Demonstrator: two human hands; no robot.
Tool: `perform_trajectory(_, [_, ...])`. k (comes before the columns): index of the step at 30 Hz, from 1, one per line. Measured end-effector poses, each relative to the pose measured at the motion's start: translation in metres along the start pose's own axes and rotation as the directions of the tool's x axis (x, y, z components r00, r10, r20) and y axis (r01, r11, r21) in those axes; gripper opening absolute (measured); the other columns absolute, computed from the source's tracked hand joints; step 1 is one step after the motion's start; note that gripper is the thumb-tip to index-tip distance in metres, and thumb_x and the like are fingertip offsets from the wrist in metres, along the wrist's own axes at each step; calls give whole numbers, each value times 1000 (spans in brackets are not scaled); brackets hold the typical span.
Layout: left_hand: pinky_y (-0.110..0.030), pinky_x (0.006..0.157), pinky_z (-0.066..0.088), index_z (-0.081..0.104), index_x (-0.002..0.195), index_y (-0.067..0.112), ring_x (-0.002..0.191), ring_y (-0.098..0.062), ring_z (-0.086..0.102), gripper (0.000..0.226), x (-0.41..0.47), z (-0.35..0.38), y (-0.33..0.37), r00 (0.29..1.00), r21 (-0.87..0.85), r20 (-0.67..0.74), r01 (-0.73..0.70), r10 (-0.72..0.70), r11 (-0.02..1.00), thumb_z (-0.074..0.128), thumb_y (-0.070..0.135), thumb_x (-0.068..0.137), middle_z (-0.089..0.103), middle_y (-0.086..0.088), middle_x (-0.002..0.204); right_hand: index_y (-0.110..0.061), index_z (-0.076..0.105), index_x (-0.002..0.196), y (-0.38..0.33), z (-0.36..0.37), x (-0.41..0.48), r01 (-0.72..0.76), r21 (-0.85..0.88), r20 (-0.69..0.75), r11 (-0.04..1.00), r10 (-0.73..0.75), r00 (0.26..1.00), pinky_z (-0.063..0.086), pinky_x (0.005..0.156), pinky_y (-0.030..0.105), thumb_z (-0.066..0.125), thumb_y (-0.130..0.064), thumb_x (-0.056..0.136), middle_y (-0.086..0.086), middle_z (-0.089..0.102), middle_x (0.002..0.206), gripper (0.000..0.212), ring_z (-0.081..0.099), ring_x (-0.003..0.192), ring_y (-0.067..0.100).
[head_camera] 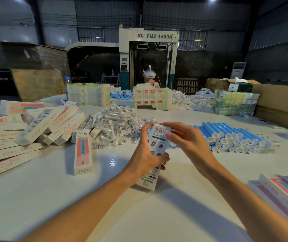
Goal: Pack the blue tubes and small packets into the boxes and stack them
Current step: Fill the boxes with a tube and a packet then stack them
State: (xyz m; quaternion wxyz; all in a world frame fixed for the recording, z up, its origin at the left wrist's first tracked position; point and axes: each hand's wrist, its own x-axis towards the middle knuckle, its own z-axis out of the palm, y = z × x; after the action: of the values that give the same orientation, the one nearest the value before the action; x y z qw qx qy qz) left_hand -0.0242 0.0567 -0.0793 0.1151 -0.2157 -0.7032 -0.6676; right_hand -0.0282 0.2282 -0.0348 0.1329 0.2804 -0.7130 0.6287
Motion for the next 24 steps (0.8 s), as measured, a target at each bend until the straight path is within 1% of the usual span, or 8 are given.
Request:
perform_trajectory(3, [-35,59,62,32,147,46,82,-19,75,100,1,1,-3,1000,-17,-21,-2,2,1000,78,-15,82,62,-8,125,-14,69,117,5,8,-2,42,29,-87,999,-40,995,61,92,34,70,-4,95,-1,76,114,24,72,111,16])
perform_trajectory(5, [-36,60,63,33,144,50,85,-20,76,100,0,1,-3,1000,-23,-26,-5,4,1000,79,-13,83,63,-6,126,-13,70,113,6,9,-2,75,-1,-104,997,-75,992,61,91,35,72,-5,95,-2,77,113,20,72,109,16])
perform_trajectory(10, [-37,58,63,34,142,51,82,-21,76,99,1,0,-1,999,-13,-31,-17,17,1000,80,-12,81,61,-7,125,-14,73,109,5,4,-1,136,-25,-49,990,-137,989,62,87,31,73,-11,95,-2,77,116,14,73,111,18])
perform_trajectory(15, [-40,55,63,35,139,50,74,-26,75,96,1,1,0,998,33,-53,-41,43,999,81,-11,81,62,-5,121,-13,71,117,8,7,-1,161,-65,-9,985,-162,987,60,88,28,68,-10,100,-4,76,117,17,71,114,16])
perform_trajectory(18, [-40,56,63,35,137,55,80,-27,76,97,-1,0,0,998,12,-56,-43,43,999,81,-11,82,61,-5,122,-13,70,116,9,11,0,128,-45,-41,991,-130,991,61,88,30,69,-12,99,-5,76,118,17,70,115,15])
perform_trajectory(20, [-40,59,64,33,143,49,86,-27,76,98,-1,0,0,997,3,-62,-45,45,999,81,-11,83,60,-7,125,-14,69,115,11,13,0,90,17,-69,996,-89,994,61,90,34,70,-11,98,-3,75,118,17,71,114,16])
perform_trajectory(22, [-34,63,65,33,143,45,91,-19,77,94,-2,2,-1,994,-4,-91,-61,60,998,80,-12,84,61,-2,125,-18,67,122,15,18,-2,28,138,-74,990,-18,997,60,94,36,68,-12,99,-1,73,123,24,70,116,19])
perform_trajectory(24, [-36,70,65,35,139,45,94,-16,76,87,-3,4,0,987,-38,-153,-61,55,997,78,-9,85,62,1,124,-21,63,133,19,25,-4,-84,234,-51,969,98,994,58,98,37,66,-18,101,-1,70,129,32,68,120,20])
